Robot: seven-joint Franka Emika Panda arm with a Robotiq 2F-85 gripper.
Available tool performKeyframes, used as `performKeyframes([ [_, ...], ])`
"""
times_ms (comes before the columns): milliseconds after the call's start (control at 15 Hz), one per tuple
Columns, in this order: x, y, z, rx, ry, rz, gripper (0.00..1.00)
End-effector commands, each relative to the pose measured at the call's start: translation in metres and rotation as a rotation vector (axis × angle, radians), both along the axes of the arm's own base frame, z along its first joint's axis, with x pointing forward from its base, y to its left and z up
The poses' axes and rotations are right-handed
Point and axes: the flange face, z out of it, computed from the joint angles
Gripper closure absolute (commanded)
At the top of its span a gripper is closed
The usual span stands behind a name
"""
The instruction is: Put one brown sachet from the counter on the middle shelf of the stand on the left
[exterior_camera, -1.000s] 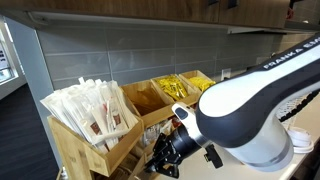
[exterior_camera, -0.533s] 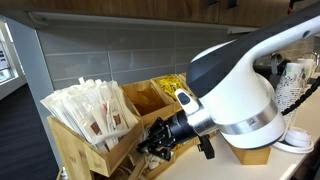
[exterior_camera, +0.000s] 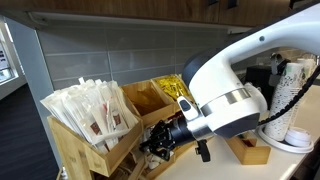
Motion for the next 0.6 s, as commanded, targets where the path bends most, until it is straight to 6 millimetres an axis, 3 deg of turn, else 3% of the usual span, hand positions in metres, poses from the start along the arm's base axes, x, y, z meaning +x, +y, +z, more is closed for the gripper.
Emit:
performKeyframes([
  [0, 0.01, 0.002, -0.019, 0.036, -0.02, -0.005, 0.98],
  [267, 0.018, 0.004, -0.027, 0.075, -0.011, -0.003, 0.98],
  [533, 0.022, 0.006, -0.018, 0.087, -0.027, 0.015, 0.98],
])
